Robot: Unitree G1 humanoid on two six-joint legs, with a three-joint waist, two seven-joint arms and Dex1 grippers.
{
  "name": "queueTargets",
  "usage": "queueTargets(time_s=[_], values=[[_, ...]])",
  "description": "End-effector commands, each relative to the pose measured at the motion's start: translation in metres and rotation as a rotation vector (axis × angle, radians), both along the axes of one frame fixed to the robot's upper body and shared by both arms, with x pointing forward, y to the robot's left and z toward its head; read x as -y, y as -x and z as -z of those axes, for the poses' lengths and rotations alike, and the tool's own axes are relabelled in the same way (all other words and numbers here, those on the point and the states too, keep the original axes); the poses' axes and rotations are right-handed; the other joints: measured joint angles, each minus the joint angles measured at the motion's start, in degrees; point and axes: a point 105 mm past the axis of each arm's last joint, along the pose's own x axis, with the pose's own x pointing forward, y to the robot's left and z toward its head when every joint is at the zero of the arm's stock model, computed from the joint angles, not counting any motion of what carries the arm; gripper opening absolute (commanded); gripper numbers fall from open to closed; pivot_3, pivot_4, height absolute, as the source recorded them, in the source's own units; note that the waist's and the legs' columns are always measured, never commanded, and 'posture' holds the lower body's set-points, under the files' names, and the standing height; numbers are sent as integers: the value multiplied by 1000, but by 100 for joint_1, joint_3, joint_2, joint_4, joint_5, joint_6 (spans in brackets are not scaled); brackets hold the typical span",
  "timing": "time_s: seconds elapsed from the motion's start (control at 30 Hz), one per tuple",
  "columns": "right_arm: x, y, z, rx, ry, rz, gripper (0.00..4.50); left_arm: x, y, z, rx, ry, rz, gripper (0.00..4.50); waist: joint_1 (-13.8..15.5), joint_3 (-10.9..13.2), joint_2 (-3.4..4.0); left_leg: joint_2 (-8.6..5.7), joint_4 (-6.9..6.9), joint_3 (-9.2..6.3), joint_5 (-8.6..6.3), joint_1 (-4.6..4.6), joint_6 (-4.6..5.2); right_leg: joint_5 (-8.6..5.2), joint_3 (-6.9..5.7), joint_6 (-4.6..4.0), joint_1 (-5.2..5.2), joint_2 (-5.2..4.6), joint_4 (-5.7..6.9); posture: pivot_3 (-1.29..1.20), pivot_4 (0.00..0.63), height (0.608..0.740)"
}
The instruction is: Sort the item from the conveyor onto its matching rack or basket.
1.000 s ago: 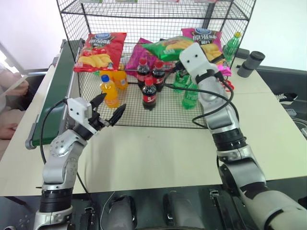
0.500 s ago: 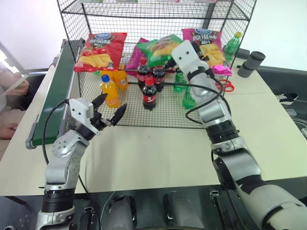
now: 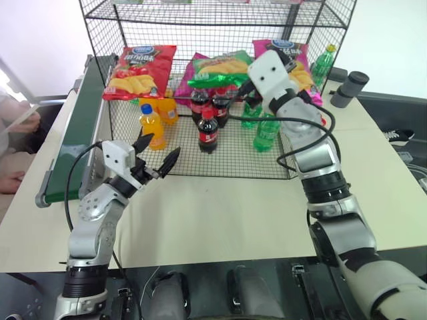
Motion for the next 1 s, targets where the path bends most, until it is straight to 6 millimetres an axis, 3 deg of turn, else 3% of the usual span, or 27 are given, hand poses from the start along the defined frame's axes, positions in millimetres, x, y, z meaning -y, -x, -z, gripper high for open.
queueTargets(time_s=[0.03, 0.37, 0.47, 0.7, 0.87, 1.0], values=[[-17, 15, -13, 99, 74, -88, 4455, 4, 2, -12, 56, -1, 11, 4500, -2, 0, 0, 0, 0, 0, 0, 0, 0, 0, 0, 0, 0, 0, 0, 0, 150, 740], [-33, 25, -11, 178, 155, -163, 4455, 6, 2, -11, 55, -7, 14, 4500, 14, 0, 0, 0, 1, 1, 0, 0, 0, 0, 0, 0, 0, -1, 0, 0, 150, 740], [-35, 27, -7, 175, 184, -193, 3643, 5, 3, -11, 55, -8, 13, 4500, 14, 0, 0, 0, 1, 1, 0, 0, -1, 0, 0, 0, 0, -1, 0, 0, 150, 740], [-38, 25, 2, 195, 291, -201, 57, 6, 3, -9, 51, -6, 13, 4500, 12, 0, 0, 0, 1, 1, 0, 0, -1, 0, 0, 0, 0, -1, 0, 0, 150, 740], [-37, 23, 5, 250, 401, -194, 17, 7, 3, -9, 51, -3, 12, 4500, 13, 0, 0, 0, 2, 2, 1, 0, -1, 0, 1, 0, 0, -1, 0, 0, 150, 740], [-34, 14, -5, 292, 447, -173, 17, 8, 3, -8, 47, -2, 18, 4500, 6, 0, 0, 0, 2, 3, 1, 1, -1, 0, 1, 0, 0, -1, 0, 0, 150, 740]])
